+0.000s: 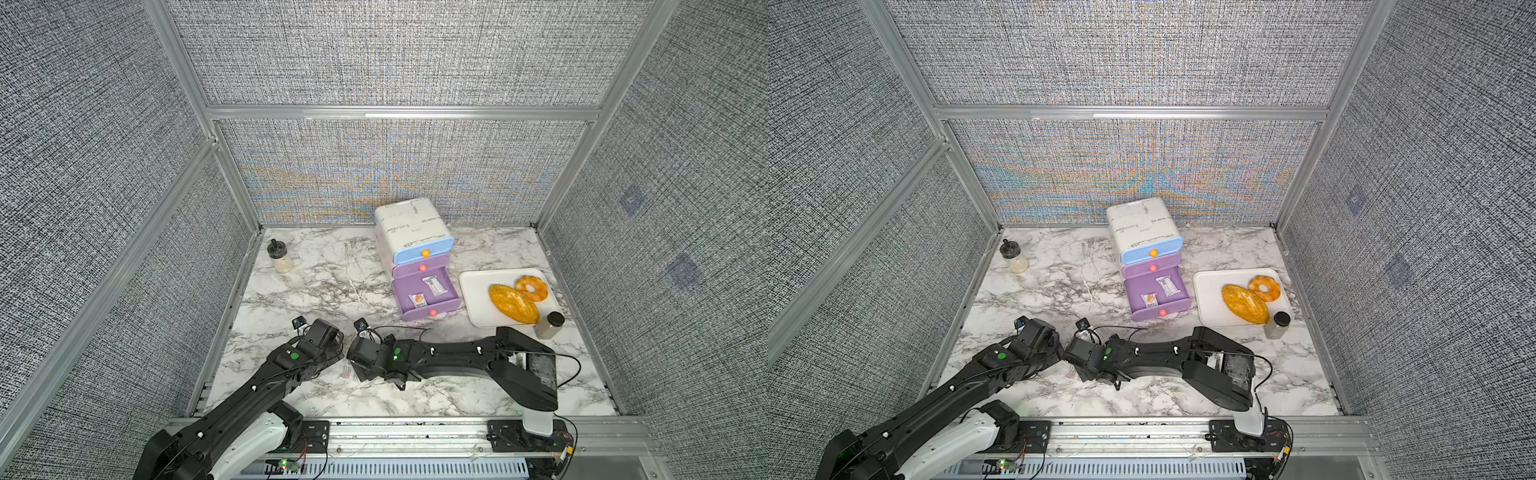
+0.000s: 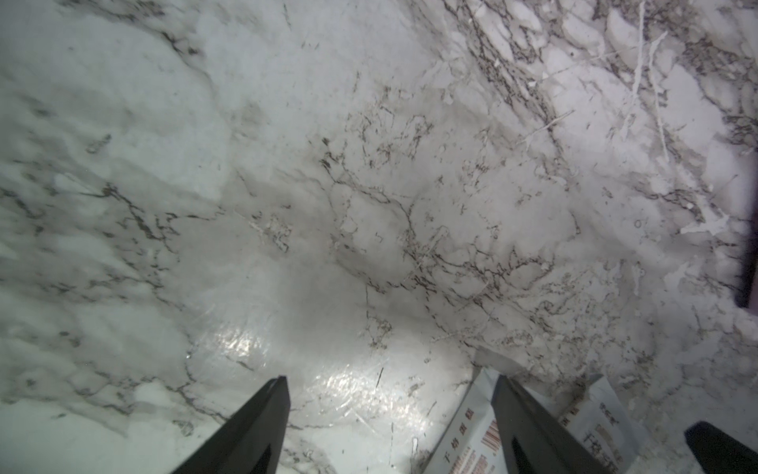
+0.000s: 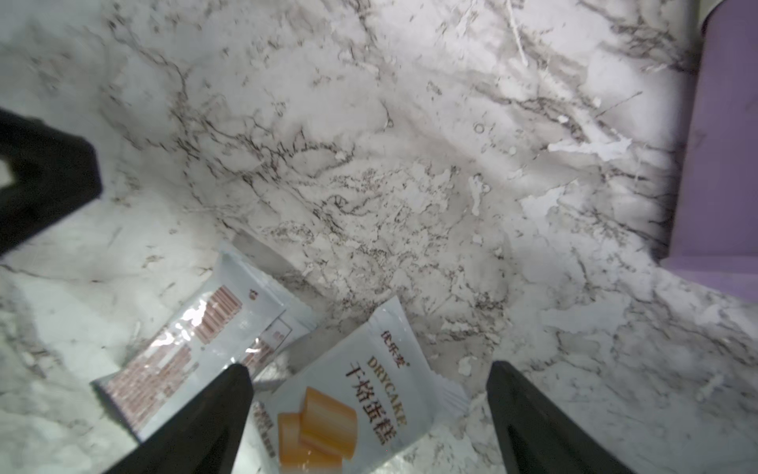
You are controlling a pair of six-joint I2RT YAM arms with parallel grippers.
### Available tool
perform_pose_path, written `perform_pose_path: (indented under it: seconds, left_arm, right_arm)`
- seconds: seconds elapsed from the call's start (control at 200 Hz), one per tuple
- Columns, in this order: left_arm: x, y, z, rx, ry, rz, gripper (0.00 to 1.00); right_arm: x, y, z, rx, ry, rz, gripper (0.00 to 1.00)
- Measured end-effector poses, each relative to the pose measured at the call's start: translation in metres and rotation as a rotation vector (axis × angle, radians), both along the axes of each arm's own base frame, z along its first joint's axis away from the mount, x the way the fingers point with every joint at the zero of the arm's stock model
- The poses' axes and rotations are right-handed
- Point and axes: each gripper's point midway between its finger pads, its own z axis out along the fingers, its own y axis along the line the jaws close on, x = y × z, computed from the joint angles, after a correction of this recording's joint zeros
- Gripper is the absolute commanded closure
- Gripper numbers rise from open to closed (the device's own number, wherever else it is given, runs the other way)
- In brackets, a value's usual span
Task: Place the cookies into the drawer by color
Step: Pick up the cookie at the center of the board.
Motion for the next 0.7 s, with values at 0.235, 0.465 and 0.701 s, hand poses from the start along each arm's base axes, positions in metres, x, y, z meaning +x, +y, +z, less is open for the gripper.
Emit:
perform_pose_path:
  seconds: [0.235, 0.465, 0.701]
  left_arm:
    - [0.002, -0.003, -0.005, -0.002, 0.014, -0.006, 0.16]
    - [0.003, -0.004, -0.006, 0.0, 0.016, -0.008, 0.16]
    - [0.004, -0.004, 0.004, -0.023, -0.023, -0.005, 0.06]
  right_arm:
    - [-0.014, -0.027, -0.011, -0.057, 0.018, -0.037, 0.09]
    - [-0.022, -0.05, -0.014, -0.049, 0.051, -0.046, 0.14]
    - [-0.02, -0.02, 0.004, 0.044, 0.051, 0.065, 0.14]
